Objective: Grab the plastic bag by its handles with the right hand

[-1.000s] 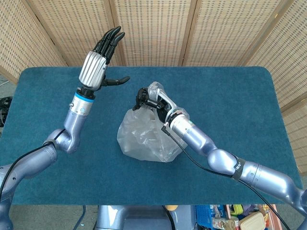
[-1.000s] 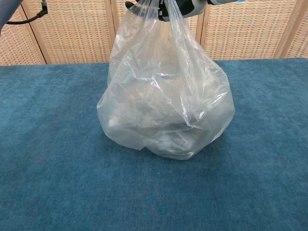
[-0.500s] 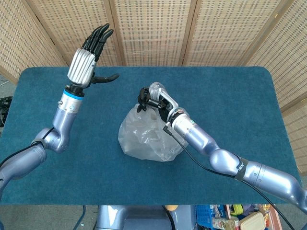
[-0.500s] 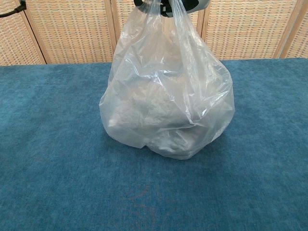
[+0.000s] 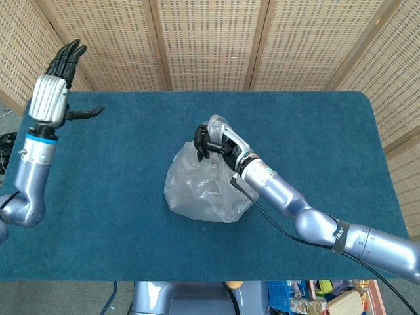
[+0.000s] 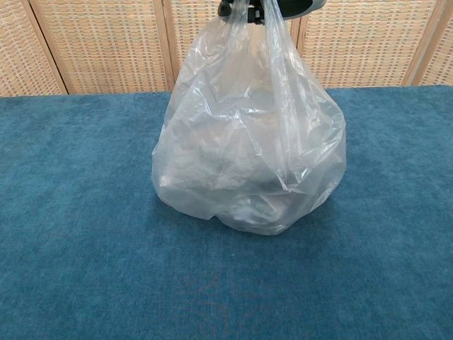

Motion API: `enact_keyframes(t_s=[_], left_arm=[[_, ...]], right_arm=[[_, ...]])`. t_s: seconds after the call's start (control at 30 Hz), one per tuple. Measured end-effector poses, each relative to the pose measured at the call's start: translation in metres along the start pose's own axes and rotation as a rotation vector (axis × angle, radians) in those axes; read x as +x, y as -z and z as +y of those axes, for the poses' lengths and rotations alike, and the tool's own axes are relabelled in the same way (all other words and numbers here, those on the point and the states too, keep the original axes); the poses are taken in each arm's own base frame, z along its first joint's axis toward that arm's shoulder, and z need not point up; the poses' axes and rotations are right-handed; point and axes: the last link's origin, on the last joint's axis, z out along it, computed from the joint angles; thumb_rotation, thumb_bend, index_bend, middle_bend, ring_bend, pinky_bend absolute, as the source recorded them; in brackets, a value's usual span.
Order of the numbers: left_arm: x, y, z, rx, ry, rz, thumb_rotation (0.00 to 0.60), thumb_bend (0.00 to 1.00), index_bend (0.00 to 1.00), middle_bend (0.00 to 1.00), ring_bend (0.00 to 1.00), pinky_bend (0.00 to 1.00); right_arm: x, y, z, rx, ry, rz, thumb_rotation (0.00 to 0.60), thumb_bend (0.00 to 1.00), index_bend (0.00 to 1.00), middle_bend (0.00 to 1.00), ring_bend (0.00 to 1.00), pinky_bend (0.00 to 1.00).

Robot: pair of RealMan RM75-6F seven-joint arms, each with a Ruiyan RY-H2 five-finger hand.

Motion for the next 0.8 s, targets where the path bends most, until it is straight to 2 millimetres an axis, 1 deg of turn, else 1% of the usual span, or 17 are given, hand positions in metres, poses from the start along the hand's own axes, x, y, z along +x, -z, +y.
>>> enact_keyframes(t_s=[0.07,0.2,0.23,0.3,0.4,0.6,0.7,0.8], left_arm=[[0.011,0.018,-0.015,0.049,-0.014,-0.006,0.600,0.05,0.00,0.00,0.00,0.13],[0.028,0.052,-0.037,0.139,-0.026,-0.008,0.600,0.05,0.00,0.00,0.00,0.13],[0.032,0.062,-0.042,0.163,-0.030,-0.007,0.600,0.05,0.00,0.00,0.00,0.13],[0.037,0.077,-0.049,0.195,-0.035,-0.004,0.600,0.05,0.00,0.00,0.00,0.13],[0.043,0.101,-0.058,0.244,-0.037,0.001,0.600,0.06,0.00,0.00,0.00,0.13],[0.051,0.148,-0.070,0.342,-0.047,-0.005,0.600,0.07,0.00,0.00,0.00,0.12],[0.055,0.173,-0.074,0.412,-0.070,-0.004,0.600,0.08,0.00,0.00,0.00,0.07],[0.058,0.197,-0.075,0.482,-0.102,-0.009,0.600,0.09,0.00,0.00,0.00,0.01]], right_arm=[[0.001,0.002,0.000,0.003,0.021,0.013,0.600,1.00,0.72,0.83,0.90,0.77],[0.003,0.006,-0.001,0.005,0.061,0.051,0.600,1.00,0.75,0.87,0.98,0.94],[0.003,0.006,-0.001,0.004,0.073,0.059,0.600,1.00,0.75,0.88,0.99,0.96],[0.003,0.007,-0.001,0.002,0.091,0.076,0.600,1.00,0.77,0.92,1.00,1.00],[0.000,0.008,-0.002,-0.008,0.118,0.087,0.600,1.00,0.78,0.98,1.00,1.00],[-0.002,0.010,-0.006,0.002,0.163,0.111,0.600,1.00,0.78,1.00,1.00,1.00],[-0.005,0.012,-0.009,0.001,0.173,0.105,0.600,1.00,0.78,1.00,1.00,1.00],[-0.008,0.015,-0.011,0.001,0.185,0.101,0.600,1.00,0.78,1.00,1.00,1.00]])
